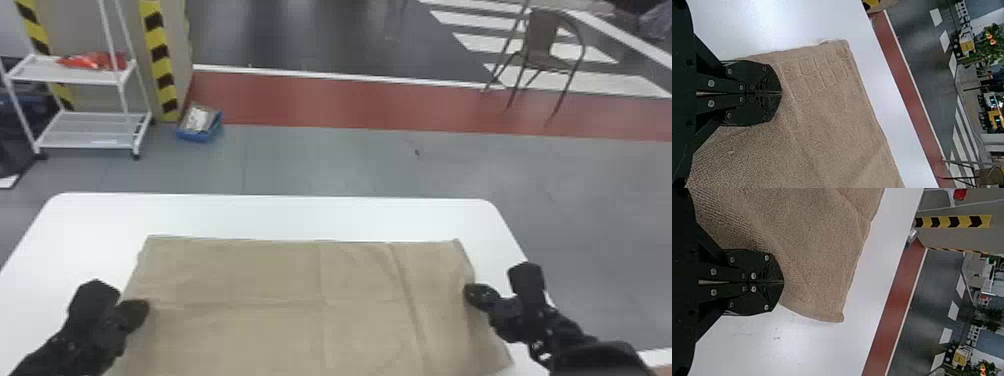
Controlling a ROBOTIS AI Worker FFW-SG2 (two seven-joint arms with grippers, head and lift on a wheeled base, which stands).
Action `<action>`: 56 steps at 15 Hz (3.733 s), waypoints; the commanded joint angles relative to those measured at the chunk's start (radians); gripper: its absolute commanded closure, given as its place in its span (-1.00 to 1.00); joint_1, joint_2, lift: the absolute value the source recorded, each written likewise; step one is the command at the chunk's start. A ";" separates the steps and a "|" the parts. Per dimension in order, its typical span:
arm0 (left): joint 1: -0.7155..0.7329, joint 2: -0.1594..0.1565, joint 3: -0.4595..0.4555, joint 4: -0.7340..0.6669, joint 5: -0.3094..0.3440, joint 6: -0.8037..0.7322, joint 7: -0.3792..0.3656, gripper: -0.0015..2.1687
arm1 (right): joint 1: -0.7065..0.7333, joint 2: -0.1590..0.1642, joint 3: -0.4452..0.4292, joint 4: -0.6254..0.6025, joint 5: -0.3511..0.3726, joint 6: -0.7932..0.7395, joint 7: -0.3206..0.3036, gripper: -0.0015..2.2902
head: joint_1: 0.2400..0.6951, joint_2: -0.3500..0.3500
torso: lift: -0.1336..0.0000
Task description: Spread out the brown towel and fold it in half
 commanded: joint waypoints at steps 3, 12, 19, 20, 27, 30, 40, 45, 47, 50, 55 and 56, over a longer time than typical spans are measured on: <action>-0.021 -0.006 -0.004 0.017 -0.008 0.000 0.013 0.74 | -0.015 0.002 0.002 0.000 0.002 0.015 0.000 0.60 | 1.00 -0.52 | 1.00; -0.044 -0.004 0.005 0.062 -0.018 -0.018 0.022 0.74 | -0.060 0.009 0.029 0.040 0.034 0.052 -0.015 0.60 | 1.00 -0.47 | 1.00; -0.044 -0.004 0.007 0.060 -0.021 -0.015 0.020 0.74 | -0.147 0.014 0.071 0.110 0.037 0.055 -0.043 0.60 | 1.00 -0.42 | 1.00; -0.044 -0.003 0.007 0.062 -0.021 -0.015 0.020 0.74 | -0.164 0.014 0.078 0.126 0.041 0.058 -0.048 0.60 | 1.00 -0.40 | 1.00; 0.035 0.000 0.045 -0.105 0.035 -0.015 -0.015 0.74 | -0.176 0.021 0.075 0.147 0.052 0.080 -0.077 0.60 | 1.00 -0.40 | 1.00; 0.035 -0.003 0.039 -0.107 0.041 -0.015 -0.020 0.74 | -0.207 0.020 0.078 0.190 0.057 0.061 -0.083 0.60 | 1.00 -0.42 | 1.00; 0.033 0.019 0.043 -0.128 0.070 -0.018 -0.026 0.74 | -0.285 0.034 0.107 0.253 0.077 0.116 -0.115 0.60 | 1.00 -0.42 | 1.00; 0.045 0.023 0.045 -0.139 0.073 -0.015 -0.026 0.74 | -0.084 0.063 0.038 -0.055 -0.008 0.236 -0.086 0.60 | 1.00 -0.39 | 1.00; 0.047 0.023 0.047 -0.144 0.068 -0.006 -0.027 0.74 | -0.056 0.063 0.005 -0.094 -0.008 0.239 -0.072 0.60 | 1.00 -0.42 | 1.00; 0.047 0.023 0.040 -0.144 0.067 -0.006 -0.026 0.74 | -0.046 0.061 -0.034 -0.100 -0.009 0.239 -0.065 0.60 | 1.00 -0.48 | 1.00; 0.038 0.023 0.037 -0.135 0.065 -0.009 -0.026 0.74 | -0.127 0.046 -0.028 0.044 0.014 0.208 -0.066 0.60 | 1.00 -0.56 | 1.00; 0.036 0.025 0.037 -0.131 0.065 -0.009 -0.026 0.74 | -0.150 0.041 -0.020 0.083 0.022 0.205 -0.071 0.60 | 1.00 -0.55 | 1.00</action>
